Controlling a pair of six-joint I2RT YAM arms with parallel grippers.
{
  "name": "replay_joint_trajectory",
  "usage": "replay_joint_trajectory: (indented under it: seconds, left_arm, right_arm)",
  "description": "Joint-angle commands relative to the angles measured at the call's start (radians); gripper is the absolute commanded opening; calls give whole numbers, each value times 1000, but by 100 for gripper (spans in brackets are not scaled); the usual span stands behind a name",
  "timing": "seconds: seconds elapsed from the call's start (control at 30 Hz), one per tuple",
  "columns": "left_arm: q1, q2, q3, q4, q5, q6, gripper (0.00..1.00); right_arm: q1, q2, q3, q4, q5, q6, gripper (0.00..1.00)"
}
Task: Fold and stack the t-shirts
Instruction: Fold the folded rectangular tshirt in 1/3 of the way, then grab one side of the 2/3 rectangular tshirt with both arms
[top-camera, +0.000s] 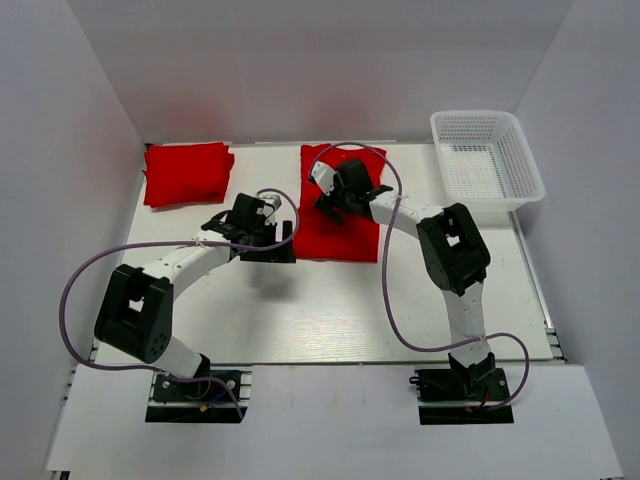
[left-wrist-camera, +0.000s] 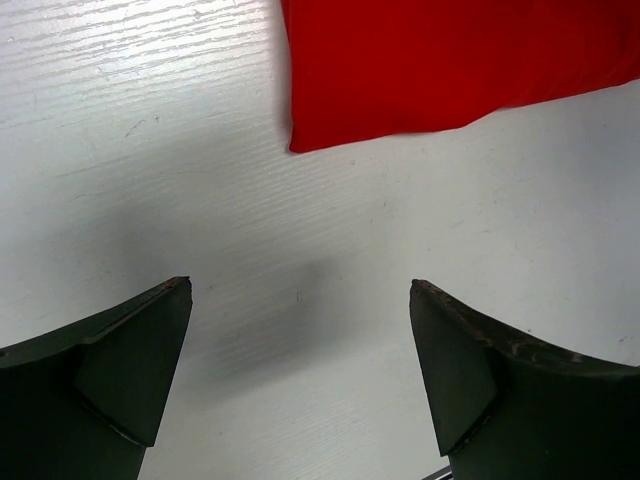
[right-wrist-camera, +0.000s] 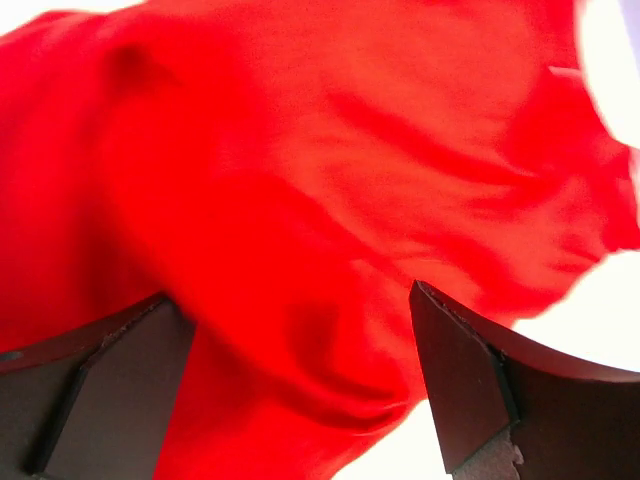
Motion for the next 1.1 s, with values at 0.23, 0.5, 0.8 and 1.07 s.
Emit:
replay_joint_trajectory:
  seconds: [0.23, 0.5, 0.8, 1.07]
  left_arm:
    - [6, 10, 46, -24, -38, -3, 100]
    - [6, 53, 136, -36, -78, -3, 100]
    - [15, 228, 241, 4, -20, 11, 100]
    - [-5, 340, 288, 16, -26, 32, 89]
  right_arm:
    - [-27, 136, 253, 166, 355, 259, 90]
    - [-61, -38, 162, -16, 210, 588, 90]
    - [-127, -494, -447, -109, -171, 926, 90]
    - [-146, -503, -568, -117, -237, 968, 90]
